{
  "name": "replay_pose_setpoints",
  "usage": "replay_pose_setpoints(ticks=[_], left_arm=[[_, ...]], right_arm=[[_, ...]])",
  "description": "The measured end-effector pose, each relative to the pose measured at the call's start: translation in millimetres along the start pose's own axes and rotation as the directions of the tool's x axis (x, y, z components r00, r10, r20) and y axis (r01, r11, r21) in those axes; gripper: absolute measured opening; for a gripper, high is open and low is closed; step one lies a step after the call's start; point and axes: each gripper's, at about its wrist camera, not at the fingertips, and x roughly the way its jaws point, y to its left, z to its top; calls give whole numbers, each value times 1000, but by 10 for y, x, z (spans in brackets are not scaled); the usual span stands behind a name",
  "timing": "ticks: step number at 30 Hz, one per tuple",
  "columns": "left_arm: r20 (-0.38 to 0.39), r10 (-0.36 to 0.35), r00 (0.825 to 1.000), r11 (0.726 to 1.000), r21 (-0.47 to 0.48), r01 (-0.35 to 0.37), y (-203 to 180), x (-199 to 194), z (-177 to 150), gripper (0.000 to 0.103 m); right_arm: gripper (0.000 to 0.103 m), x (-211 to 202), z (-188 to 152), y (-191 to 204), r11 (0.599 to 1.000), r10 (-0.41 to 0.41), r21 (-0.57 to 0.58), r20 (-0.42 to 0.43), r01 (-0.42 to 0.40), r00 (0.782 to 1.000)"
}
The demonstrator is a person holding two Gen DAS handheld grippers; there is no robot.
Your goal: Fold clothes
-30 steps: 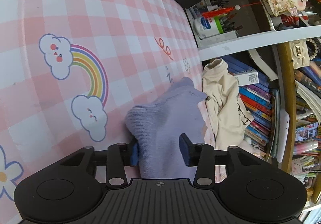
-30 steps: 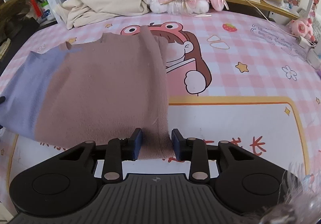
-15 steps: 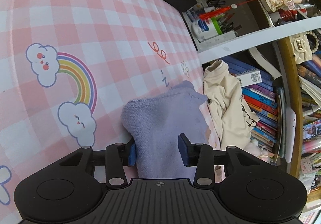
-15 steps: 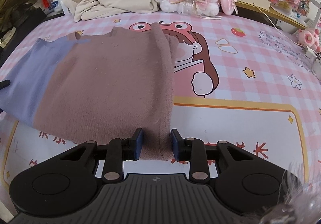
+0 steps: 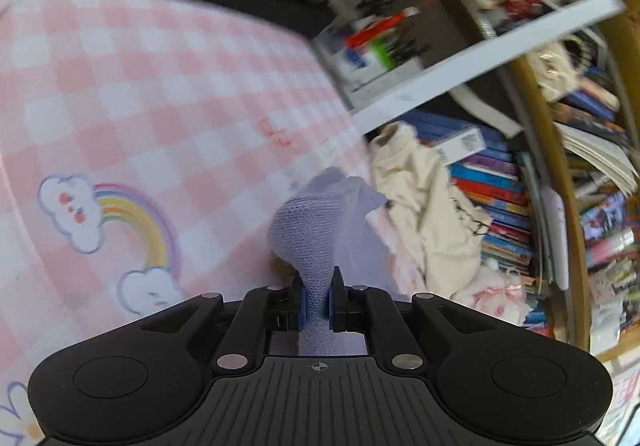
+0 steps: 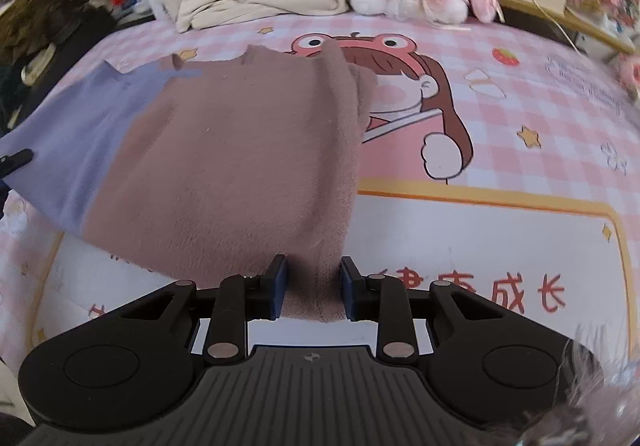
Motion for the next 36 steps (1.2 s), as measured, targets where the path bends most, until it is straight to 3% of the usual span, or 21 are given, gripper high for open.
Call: replay_pose_setpoints(ticks=[8, 14, 21, 30, 36], left_arm=[[-25, 25, 999, 997, -66, -27, 120, 203, -31, 17], [-26, 37, 999, 996, -78, -39, 154, 231, -40, 12], [-41, 25, 999, 997, -75, -28, 175, 238, -11, 12], [-49, 18, 999, 997, -73, -22, 183, 236, 2, 12], [-29, 29, 999, 999, -17, -29, 1, 178, 10, 11]], right_arm=[[26, 22, 19, 27, 999, -6, -40, -7, 5, 1000], [27, 23, 11, 18, 999, -7, -35, -4, 6, 1000], [36, -69, -35, 15, 1000, -29, -9, 15, 29, 999], [50, -396, -229, 194, 989, -23, -141, 89, 36, 996], [51, -447, -289, 201, 978, 23, -208, 88, -4, 996]])
